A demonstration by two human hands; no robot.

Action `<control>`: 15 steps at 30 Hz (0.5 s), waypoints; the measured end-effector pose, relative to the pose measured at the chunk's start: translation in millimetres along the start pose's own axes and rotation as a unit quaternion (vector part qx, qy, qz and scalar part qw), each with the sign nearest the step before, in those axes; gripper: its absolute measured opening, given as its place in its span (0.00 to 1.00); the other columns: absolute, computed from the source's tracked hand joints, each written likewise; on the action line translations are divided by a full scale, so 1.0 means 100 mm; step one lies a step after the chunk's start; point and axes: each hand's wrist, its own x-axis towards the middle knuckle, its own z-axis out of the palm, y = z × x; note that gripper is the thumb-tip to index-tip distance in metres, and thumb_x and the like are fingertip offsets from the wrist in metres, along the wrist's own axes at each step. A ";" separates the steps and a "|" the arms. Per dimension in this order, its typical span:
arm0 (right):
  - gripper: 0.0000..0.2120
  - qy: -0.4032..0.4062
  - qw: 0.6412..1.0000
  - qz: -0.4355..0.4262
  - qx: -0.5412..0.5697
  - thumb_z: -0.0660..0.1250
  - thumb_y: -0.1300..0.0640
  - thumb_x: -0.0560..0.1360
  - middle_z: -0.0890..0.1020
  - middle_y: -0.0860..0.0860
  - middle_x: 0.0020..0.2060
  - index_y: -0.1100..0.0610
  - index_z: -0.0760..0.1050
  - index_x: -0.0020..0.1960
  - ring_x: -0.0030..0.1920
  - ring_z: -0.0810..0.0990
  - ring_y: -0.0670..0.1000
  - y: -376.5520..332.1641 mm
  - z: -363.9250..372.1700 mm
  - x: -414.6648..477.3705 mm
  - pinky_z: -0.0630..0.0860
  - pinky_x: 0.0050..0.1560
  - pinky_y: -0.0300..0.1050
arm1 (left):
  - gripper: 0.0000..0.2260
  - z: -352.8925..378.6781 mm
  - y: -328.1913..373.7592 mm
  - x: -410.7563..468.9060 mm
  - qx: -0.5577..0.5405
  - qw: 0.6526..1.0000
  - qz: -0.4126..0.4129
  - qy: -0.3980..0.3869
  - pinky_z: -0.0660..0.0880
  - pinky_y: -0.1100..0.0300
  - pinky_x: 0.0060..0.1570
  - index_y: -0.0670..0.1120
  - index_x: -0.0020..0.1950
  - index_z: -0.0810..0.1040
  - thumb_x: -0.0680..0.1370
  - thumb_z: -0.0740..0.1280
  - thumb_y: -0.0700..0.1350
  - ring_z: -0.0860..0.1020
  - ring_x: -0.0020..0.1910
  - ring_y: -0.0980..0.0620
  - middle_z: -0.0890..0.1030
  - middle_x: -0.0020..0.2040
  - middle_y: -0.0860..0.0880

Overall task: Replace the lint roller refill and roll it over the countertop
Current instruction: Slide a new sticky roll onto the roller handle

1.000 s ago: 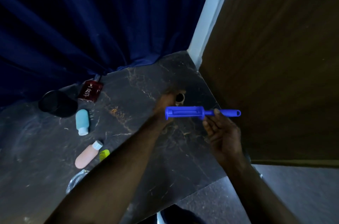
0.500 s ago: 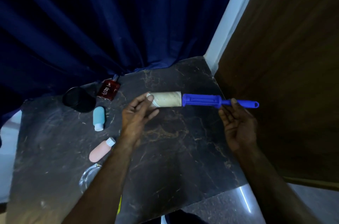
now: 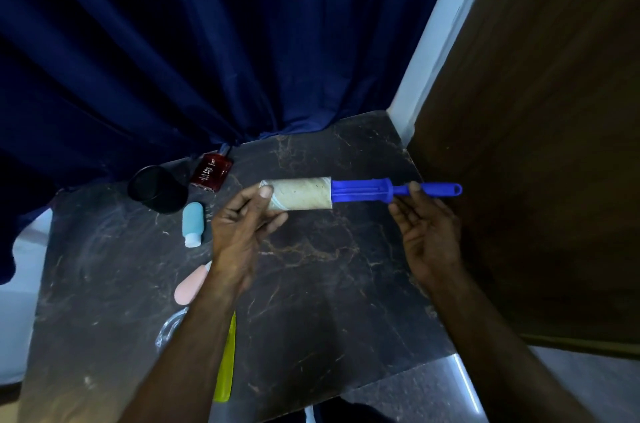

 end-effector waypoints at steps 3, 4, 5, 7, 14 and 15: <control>0.03 -0.006 1.000 0.003 -0.002 0.74 0.59 0.71 0.87 0.55 0.45 0.55 0.85 0.45 0.48 0.86 0.52 0.02 0.01 -0.03 0.82 0.46 0.43 | 0.14 -0.03 0.00 -0.02 0.002 1.000 0.002 0.017 0.85 0.58 0.45 0.46 0.53 0.86 0.71 0.77 0.52 0.86 0.45 0.50 0.86 0.52 0.42; 0.03 -0.006 1.000 0.004 -0.002 0.74 0.59 0.70 0.87 0.56 0.45 0.55 0.85 0.44 0.48 0.86 0.53 0.03 0.02 -0.03 0.82 0.46 0.43 | 0.15 -0.04 0.00 -0.02 0.006 1.000 0.006 0.024 0.85 0.59 0.44 0.45 0.54 0.86 0.71 0.77 0.52 0.86 0.45 0.50 0.86 0.52 0.41; 0.03 -0.007 1.000 0.005 -0.002 0.75 0.59 0.70 0.87 0.56 0.45 0.55 0.85 0.44 0.48 0.86 0.53 0.05 0.03 -0.03 0.82 0.46 0.43 | 0.18 -0.06 0.01 -0.02 0.013 0.999 0.011 0.031 0.85 0.59 0.43 0.44 0.55 0.85 0.70 0.78 0.53 0.86 0.46 0.49 0.86 0.53 0.40; 0.04 -0.014 1.000 0.008 0.001 0.75 0.59 0.70 0.87 0.56 0.46 0.55 0.85 0.45 0.48 0.86 0.53 0.09 0.04 -0.03 0.82 0.46 0.44 | 0.21 -0.07 0.01 -0.02 0.029 0.999 0.018 0.038 0.85 0.59 0.43 0.43 0.56 0.84 0.69 0.79 0.54 0.87 0.48 0.48 0.86 0.54 0.39; 0.03 -0.037 0.999 0.026 -0.023 0.75 0.60 0.70 0.87 0.56 0.43 0.56 0.85 0.44 0.46 0.86 0.52 0.22 0.16 -0.07 0.82 0.45 0.43 | 0.22 -0.03 0.01 -0.07 0.084 0.995 0.010 0.055 0.84 0.59 0.38 0.41 0.52 0.85 0.68 0.79 0.57 0.88 0.40 0.47 0.88 0.47 0.39; 0.02 -0.043 0.998 0.031 -0.034 0.75 0.61 0.71 0.86 0.56 0.42 0.56 0.85 0.43 0.44 0.86 0.51 0.27 0.22 -0.10 0.82 0.44 0.43 | 0.24 0.02 -0.02 -0.09 0.095 0.994 0.004 0.049 0.84 0.59 0.36 0.40 0.52 0.84 0.68 0.79 0.58 0.88 0.39 0.46 0.88 0.46 0.38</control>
